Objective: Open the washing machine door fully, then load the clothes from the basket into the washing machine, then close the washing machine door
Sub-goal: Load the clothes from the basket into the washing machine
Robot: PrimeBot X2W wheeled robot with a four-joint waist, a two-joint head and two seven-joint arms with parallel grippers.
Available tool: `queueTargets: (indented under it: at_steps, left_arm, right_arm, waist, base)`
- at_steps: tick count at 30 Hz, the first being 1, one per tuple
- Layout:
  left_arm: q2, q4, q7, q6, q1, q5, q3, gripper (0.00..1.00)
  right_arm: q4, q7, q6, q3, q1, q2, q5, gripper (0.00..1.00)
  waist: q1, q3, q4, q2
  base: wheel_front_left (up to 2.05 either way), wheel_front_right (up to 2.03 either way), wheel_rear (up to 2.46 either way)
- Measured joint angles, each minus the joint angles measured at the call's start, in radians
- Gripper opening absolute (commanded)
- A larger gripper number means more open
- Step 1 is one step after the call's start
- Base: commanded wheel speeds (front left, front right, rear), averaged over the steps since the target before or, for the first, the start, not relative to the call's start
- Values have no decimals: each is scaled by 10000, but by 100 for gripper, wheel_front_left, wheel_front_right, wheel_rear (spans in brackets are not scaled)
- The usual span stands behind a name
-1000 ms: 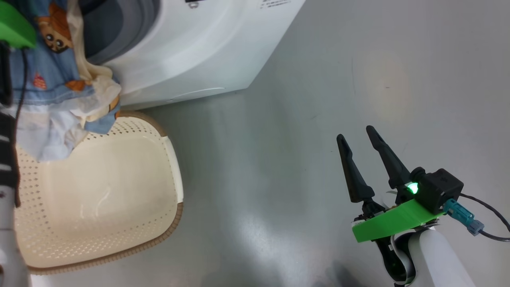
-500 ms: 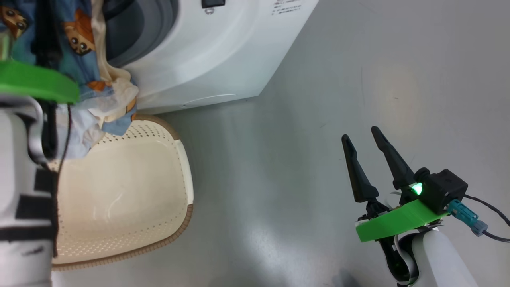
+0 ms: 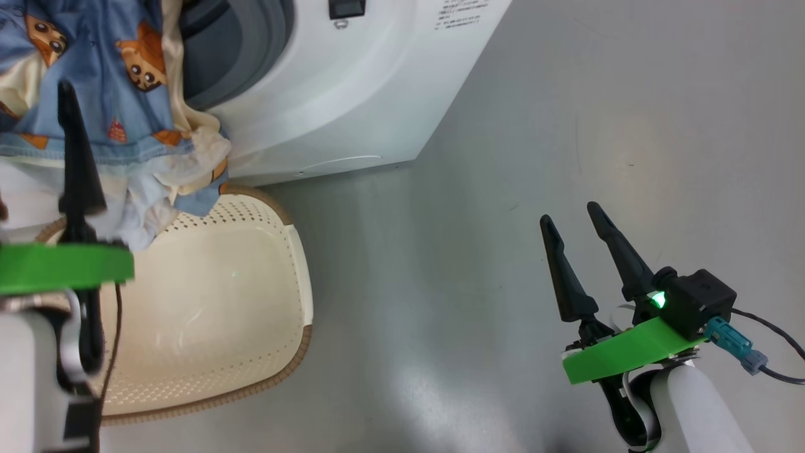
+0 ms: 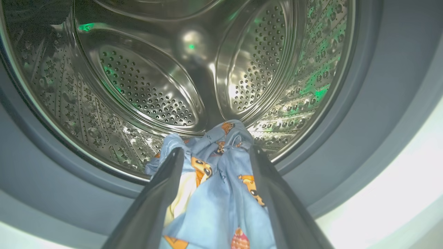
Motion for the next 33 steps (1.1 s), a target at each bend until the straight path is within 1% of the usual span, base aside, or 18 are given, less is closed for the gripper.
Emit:
queueTargets:
  at_steps: [1, 2, 4, 9, 12, 17, 24, 28, 33]
  left_arm:
    - [0, 0, 0, 0, 0, 0, 0, 100]
    - [-13, -466, 138, 136, 537, -6, 50, 100]
    - [-31, -828, 196, 257, 952, -23, 92, 100]
    - [-163, -1446, 272, 430, 1722, -174, 148, 100]
    - [-278, -1563, 288, 491, 2015, -190, 142, 100]
    - [-382, -1743, 291, 738, 2668, -194, 151, 100]
    - [-566, -1799, 132, 911, 3567, -211, 178, 100]
    - [-596, -1808, 127, 949, 4165, -251, 176, 100]
    - [-633, -1812, 46, 972, 4224, -272, 161, 100]
  right_arm:
    - [0, 0, 0, 0, 0, 0, 0, 100]
    - [13, 0, 0, -2, 4, 0, -2, 100]
    - [27, 0, 0, -6, 5, 0, -4, 100]
    - [50, 0, 0, -4, 3, -2, -6, 100]
    - [77, 0, 0, -4, 2, -6, -8, 100]
    - [98, 0, 0, -12, 2, -6, -33, 100]
    - [94, 0, 0, -25, 4, -6, -90, 100]
    - [88, 0, 0, -58, 6, -8, -96, 100]
    - [90, 0, 0, -61, 5, -10, -194, 100]
  waist:
    - [0, 0, 0, 0]
    - [0, -9, 23, 0]
    - [0, -19, 57, 0]
    - [0, -44, 125, 0]
    - [0, -58, 148, 0]
    - [0, -103, 199, 0]
    - [0, -135, 229, 0]
    - [0, -133, 261, 0]
    - [0, -128, 332, 0]
  base:
    - [0, 0, 0]
    - [0, 0, 0]
    - [0, 0, 0]
    - [0, 0, 0]
    - [0, 0, 0]
    - [0, 0, 0]
    - [0, 0, 0]
    - [0, 0, 0]
    - [0, 0, 0]
